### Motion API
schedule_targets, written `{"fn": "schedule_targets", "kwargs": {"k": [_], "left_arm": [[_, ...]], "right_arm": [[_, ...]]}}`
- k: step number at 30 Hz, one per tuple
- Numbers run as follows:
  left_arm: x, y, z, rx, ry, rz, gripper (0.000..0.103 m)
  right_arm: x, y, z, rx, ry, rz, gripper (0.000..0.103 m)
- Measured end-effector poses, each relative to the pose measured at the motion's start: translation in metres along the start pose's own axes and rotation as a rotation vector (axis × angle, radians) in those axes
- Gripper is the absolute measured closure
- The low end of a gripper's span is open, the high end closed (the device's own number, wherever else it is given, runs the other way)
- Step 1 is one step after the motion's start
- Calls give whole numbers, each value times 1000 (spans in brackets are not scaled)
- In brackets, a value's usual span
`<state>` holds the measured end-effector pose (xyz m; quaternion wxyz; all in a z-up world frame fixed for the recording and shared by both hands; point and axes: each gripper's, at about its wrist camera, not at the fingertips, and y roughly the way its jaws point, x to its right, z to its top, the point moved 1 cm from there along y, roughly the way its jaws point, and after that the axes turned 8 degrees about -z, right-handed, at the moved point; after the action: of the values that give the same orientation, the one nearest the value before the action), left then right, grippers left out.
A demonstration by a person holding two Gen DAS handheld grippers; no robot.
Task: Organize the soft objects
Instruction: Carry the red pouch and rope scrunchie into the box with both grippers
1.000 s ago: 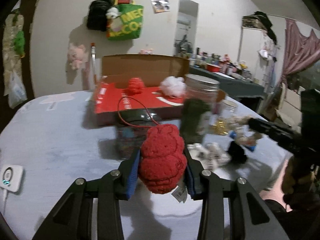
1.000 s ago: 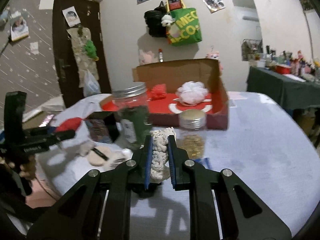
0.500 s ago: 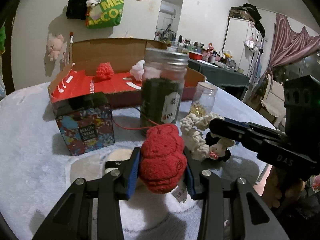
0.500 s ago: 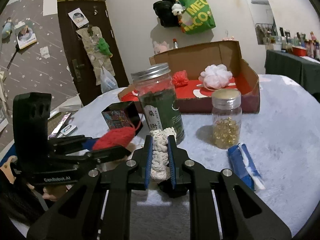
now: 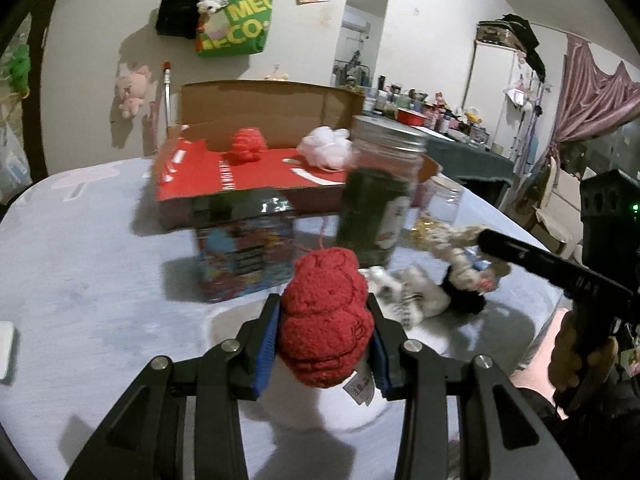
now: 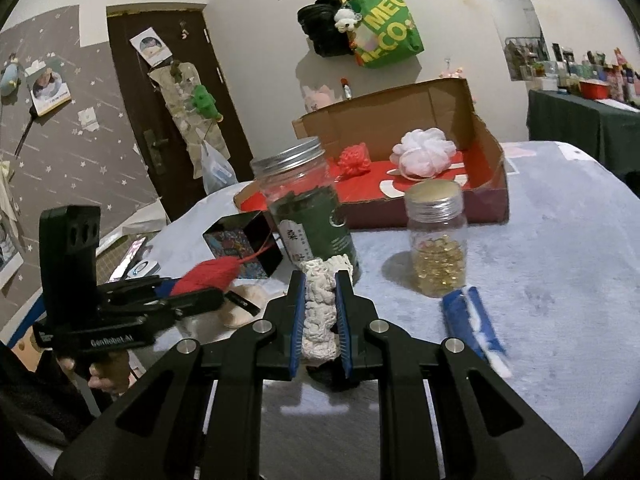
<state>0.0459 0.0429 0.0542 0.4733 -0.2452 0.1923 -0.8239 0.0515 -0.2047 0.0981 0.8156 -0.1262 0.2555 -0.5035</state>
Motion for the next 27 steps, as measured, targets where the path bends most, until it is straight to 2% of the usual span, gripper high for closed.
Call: {"fn": "schedule_targets", "kwargs": {"k": [10,18,27], "left_arm": [[-46,-25,1,-8,-68,78,62],[-65,-26,2,-21,-68,123,62],[-79,-18,8,-57,-28,151,62]], "right_arm": [[26,-8,6,-20,78,-7,89],[45,-9,8,-40,115,-25,89],[54,-11,11,-53,89,-77,89]]}}
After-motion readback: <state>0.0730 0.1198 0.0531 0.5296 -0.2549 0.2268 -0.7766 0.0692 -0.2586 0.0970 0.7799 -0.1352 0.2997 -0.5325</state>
